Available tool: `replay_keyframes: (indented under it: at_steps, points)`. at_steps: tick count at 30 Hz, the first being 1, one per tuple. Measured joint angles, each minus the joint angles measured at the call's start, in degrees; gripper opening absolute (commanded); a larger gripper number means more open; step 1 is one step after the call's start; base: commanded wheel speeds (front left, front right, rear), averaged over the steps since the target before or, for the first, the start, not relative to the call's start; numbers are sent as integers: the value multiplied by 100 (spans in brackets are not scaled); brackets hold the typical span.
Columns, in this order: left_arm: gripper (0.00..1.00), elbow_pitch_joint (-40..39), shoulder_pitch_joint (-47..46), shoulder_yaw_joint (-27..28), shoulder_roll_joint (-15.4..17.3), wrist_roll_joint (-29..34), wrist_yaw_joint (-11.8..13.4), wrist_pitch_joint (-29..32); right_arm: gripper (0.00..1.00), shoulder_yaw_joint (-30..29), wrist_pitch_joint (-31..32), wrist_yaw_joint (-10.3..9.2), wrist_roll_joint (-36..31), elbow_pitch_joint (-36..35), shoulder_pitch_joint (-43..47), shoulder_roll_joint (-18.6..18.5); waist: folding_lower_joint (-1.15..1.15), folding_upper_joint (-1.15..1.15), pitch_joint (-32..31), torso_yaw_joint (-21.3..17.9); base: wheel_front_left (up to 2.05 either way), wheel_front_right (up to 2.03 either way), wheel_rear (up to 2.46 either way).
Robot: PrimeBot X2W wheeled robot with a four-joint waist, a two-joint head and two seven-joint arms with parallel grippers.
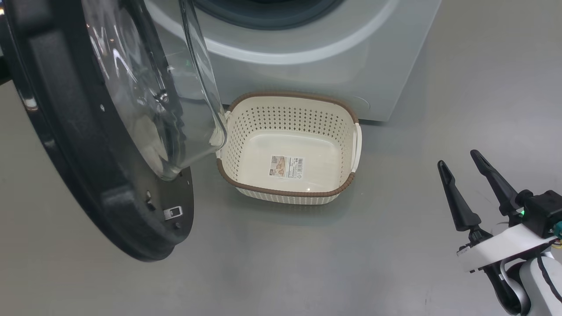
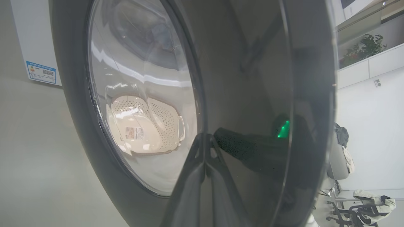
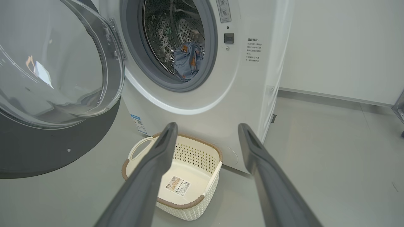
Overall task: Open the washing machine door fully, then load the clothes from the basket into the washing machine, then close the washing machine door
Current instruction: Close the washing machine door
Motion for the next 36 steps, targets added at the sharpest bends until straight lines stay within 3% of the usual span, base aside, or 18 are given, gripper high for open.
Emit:
replay_keyframes:
  at_steps: [19,36]
  points:
    - [0,-591,1,-134,-333,-32,0,-151,100,-90,0,0,-3,-55,0,236,0,0,34,-693,0,0,0]
    - [0,-725,-33,-393,-761,397,-1,-720,100,-164,0,0,-13,-70,-23,446,0,0,181,-1412,0,0,0]
